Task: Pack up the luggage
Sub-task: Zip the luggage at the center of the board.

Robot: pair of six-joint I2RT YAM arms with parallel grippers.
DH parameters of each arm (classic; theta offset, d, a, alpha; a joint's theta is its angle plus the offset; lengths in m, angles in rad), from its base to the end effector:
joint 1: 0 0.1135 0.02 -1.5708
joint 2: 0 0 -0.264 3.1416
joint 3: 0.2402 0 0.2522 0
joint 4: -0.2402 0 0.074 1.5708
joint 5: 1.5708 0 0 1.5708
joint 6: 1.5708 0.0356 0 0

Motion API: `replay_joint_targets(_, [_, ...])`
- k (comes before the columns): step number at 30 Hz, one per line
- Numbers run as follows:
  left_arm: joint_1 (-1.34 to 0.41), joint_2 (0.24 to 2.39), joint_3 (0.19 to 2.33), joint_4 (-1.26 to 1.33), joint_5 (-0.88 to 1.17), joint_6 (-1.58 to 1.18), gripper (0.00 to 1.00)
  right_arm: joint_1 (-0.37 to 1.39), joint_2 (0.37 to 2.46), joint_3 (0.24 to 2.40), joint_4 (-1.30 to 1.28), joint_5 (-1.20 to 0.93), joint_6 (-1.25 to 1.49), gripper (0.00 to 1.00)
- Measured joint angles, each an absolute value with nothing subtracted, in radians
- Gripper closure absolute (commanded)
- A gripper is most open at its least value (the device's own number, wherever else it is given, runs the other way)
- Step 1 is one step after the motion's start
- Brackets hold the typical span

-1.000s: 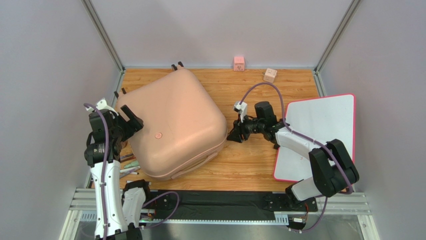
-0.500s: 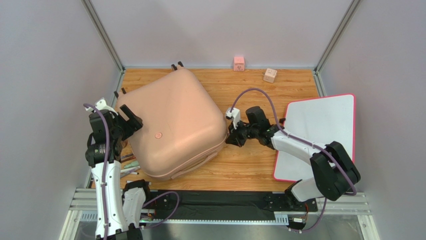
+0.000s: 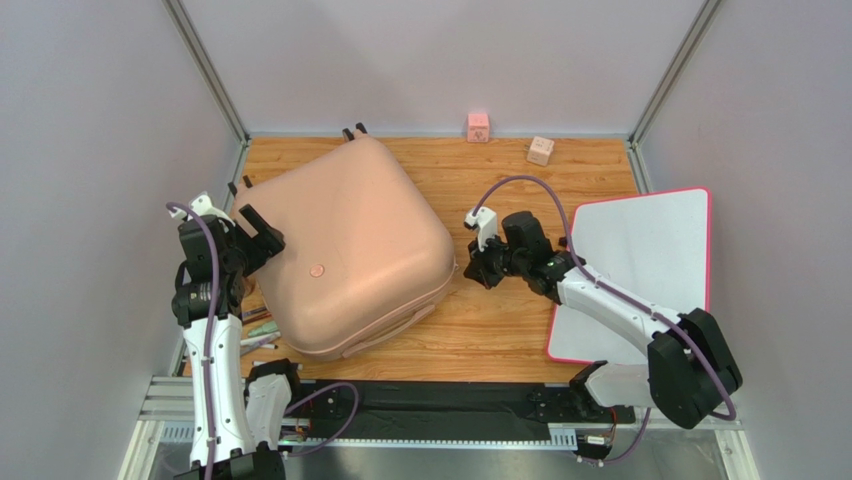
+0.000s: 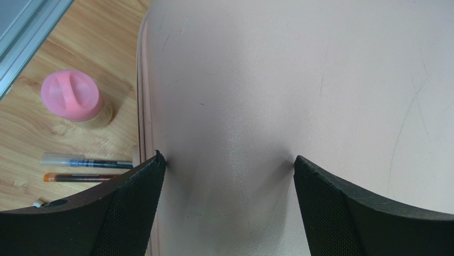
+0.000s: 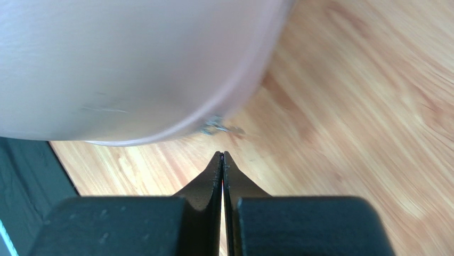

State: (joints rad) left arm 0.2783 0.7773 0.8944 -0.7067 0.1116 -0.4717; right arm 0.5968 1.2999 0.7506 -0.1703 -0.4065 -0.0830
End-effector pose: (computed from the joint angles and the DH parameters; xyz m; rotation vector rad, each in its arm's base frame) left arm 0.1540 0.0399 0.3260 -0.7327 2.0377 -0.2320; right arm 0.2153 0.1633 0.2208 -0.9765 2.1122 0.7287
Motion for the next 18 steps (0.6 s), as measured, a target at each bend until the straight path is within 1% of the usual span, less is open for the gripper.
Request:
replay_joint_targets(4, [0.28, 0.78, 0.91, -0.722, 0.086, -0.474, 0.04, 0.548, 1.237, 0.796, -0.249, -0.325, -0.041, 0.96])
replay_joint_targets(5, [0.28, 0.777, 0.913, -0.733, 0.072, -0.474, 0.03, 0.543, 1.223, 0.817, -0.265, -0.299, -0.036, 0.91])
replay_joint_targets(7, [0.285, 0.771, 0.921, -0.751, 0.042, -0.477, 0.01, 0.541, 1.212, 0.878, -0.293, -0.243, -0.015, 0.87])
replay_joint_targets(9, [0.304, 0.759, 0.923, -0.765, 0.017, -0.489, 0.01, 0.539, 1.212, 0.947, -0.308, -0.189, 0.008, 0.77])
replay_joint_targets(10, [0.318, 0.752, 0.923, -0.772, 0.009, -0.496, 0.01, 0.536, 1.214, 0.973, -0.31, -0.168, 0.017, 0.68])
replay_joint_targets(13, [0.349, 0.733, 0.912, -0.777, 0.006, -0.518, 0.01, 0.529, 1.231, 1.056, -0.312, -0.109, 0.051, 0.55])
replay_joint_targets(14, [0.356, 0.722, 0.894, -0.759, 0.019, -0.53, 0.01, 0.525, 1.253, 1.091, -0.309, -0.086, 0.064, 0.47])
replay_joint_targets(16, [0.378, 0.693, 0.836, -0.69, 0.069, -0.553, 0.02, 0.518, 1.29, 1.121, -0.303, -0.069, 0.08, 0.39])
replay_joint_targets(18, [0.405, 0.661, 0.756, -0.598, 0.152, -0.598, 0.03, 0.507, 1.369, 1.171, -0.296, -0.052, 0.108, 0.36])
